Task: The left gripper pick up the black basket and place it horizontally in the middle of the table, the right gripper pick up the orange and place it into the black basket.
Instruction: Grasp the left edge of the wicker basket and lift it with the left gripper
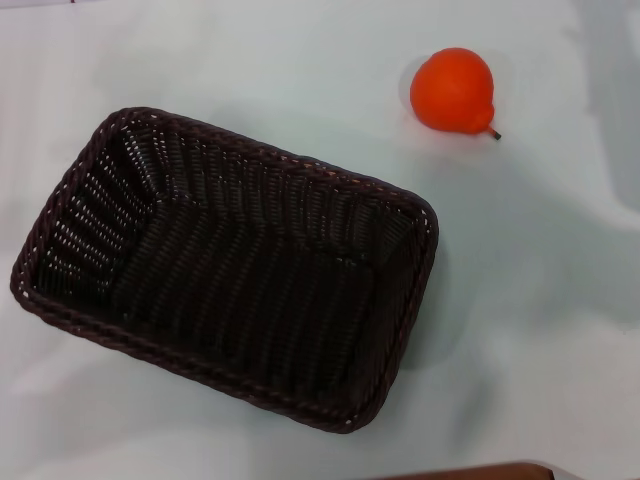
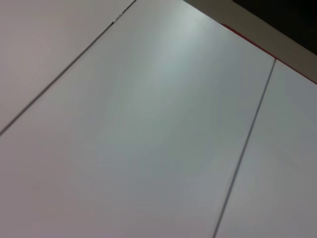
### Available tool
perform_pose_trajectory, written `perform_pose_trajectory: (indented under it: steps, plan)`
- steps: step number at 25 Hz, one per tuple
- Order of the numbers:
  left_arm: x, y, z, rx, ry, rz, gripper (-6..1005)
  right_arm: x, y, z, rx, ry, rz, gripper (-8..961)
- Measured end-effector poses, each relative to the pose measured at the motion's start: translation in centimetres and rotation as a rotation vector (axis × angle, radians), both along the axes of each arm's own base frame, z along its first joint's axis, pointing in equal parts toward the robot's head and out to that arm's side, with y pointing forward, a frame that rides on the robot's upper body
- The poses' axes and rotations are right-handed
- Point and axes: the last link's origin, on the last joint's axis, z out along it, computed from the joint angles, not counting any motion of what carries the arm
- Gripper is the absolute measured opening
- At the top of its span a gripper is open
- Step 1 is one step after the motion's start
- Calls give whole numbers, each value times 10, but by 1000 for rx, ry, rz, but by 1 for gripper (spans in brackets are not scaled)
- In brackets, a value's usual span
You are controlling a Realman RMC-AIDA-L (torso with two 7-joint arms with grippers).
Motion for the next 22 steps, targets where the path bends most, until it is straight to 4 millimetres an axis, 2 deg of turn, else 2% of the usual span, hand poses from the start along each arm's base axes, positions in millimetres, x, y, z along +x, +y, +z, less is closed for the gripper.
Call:
perform_pose_trajectory:
  steps: [8, 11, 17, 22]
  plan:
    - [0, 5, 5, -44, 11, -26, 710, -1, 4, 1, -4, 1, -1, 954]
    - [1, 10, 13, -98, 28, -64, 709, -2, 5, 0, -8, 0, 0, 954]
    - [12, 43, 49, -568, 183, -161, 711, -1, 8, -1, -24, 19, -11, 955]
    - [25, 59, 72, -900, 293, -89, 705, 0, 9, -1, -29, 22, -20, 955]
